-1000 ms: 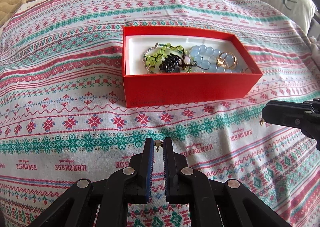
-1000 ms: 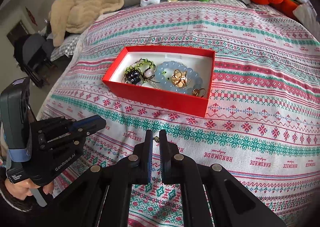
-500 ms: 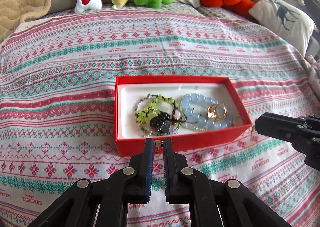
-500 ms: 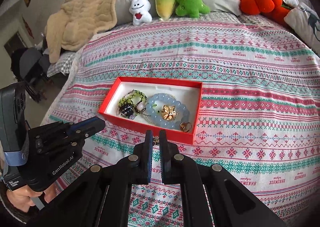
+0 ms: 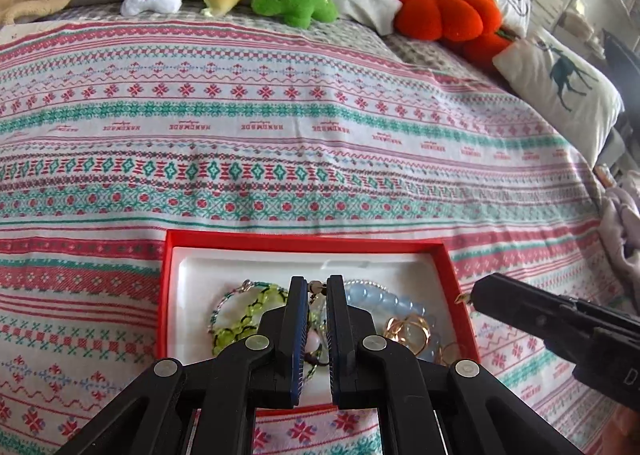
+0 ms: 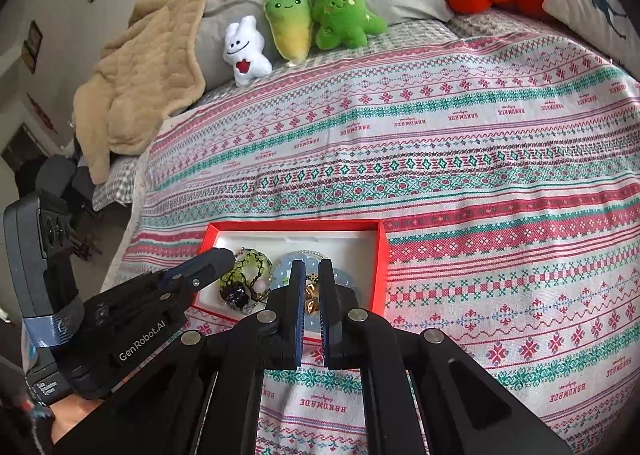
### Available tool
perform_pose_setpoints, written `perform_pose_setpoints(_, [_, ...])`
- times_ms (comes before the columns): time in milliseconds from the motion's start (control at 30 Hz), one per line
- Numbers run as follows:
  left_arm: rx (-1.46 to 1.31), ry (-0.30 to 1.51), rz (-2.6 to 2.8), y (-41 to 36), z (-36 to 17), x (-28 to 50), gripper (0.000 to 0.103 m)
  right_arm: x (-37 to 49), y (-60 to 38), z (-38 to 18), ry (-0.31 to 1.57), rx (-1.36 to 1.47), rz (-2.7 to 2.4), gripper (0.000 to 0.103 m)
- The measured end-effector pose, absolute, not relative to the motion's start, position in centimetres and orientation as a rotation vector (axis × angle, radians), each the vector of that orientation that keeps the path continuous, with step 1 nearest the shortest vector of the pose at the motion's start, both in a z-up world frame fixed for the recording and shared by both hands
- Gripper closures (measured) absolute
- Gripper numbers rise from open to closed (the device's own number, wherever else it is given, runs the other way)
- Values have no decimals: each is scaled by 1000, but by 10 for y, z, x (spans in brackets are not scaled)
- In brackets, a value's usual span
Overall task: Organize jewelry
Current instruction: 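Carry both stud earrings over the red box with both tools, then open both tools to drop the stud earrings into the box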
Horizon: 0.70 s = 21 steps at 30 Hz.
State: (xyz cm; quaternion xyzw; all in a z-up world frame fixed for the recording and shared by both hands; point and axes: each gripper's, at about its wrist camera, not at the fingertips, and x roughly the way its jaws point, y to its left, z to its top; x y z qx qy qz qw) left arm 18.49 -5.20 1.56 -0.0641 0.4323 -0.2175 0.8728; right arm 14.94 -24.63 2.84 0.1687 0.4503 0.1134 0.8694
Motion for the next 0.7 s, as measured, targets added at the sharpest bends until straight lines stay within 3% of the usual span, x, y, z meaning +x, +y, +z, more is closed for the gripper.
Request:
perform_pose_setpoints(433, [-212, 958, -446, -67, -5, 208, 97, 174, -255, -3, 1007, 392, 204, 96])
perform_pose_setpoints(567, [-189, 955, -429, -67, -2, 204, 83, 176, -255, -4, 1010, 381, 201, 96])
perform_pose_setpoints(700, [-147, 943, -402, -65, 5, 198, 77, 179, -256, -7, 1012, 380, 192, 96])
